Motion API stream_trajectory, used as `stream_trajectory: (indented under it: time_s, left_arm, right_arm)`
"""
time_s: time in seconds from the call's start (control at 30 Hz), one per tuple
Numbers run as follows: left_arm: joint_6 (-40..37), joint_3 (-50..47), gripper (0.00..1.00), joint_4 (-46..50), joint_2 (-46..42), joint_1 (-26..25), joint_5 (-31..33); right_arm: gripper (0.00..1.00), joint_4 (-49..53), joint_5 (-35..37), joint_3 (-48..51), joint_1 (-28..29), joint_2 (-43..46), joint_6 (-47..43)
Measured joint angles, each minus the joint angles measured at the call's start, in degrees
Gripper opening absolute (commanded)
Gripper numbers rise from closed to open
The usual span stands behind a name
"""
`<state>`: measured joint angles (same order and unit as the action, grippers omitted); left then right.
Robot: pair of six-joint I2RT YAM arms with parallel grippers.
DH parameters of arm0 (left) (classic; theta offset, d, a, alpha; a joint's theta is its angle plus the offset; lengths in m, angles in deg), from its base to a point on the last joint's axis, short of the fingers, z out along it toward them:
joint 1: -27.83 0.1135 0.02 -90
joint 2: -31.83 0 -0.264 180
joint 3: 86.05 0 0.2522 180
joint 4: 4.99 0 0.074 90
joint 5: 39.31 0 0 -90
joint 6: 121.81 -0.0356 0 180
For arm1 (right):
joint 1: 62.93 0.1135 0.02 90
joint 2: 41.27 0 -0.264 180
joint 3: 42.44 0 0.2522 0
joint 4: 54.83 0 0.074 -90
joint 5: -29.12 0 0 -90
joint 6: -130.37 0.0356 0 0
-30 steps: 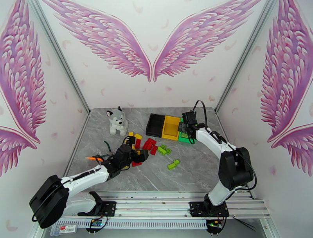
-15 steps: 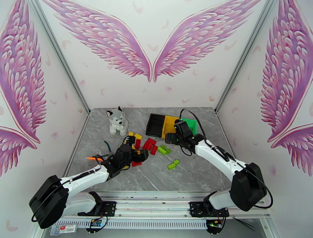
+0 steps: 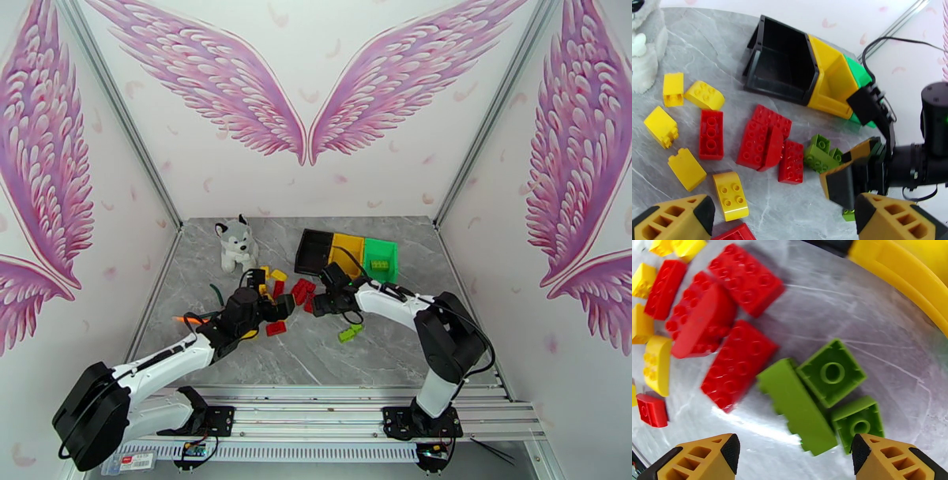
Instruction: Sort the legos into containers by color
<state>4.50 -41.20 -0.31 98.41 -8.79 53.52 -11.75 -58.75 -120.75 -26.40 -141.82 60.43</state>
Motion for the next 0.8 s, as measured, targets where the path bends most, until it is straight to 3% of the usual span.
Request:
stream_trajectory:
  time_s: [0.3, 0.8]
  left_arm:
    - [0.79, -0.9, 0.99, 0.17, -2.25, 1.77, -0.09]
    - [2.05, -1.03, 0.99, 0.2, 0.44, 2.8, -2.05]
  right_arm:
    - [0.59, 0.04, 0.98, -1.53, 0.02, -0.66, -1.81]
    - [0.42, 1.55, 1.07, -3.28, 0.07, -4.35, -2.14]
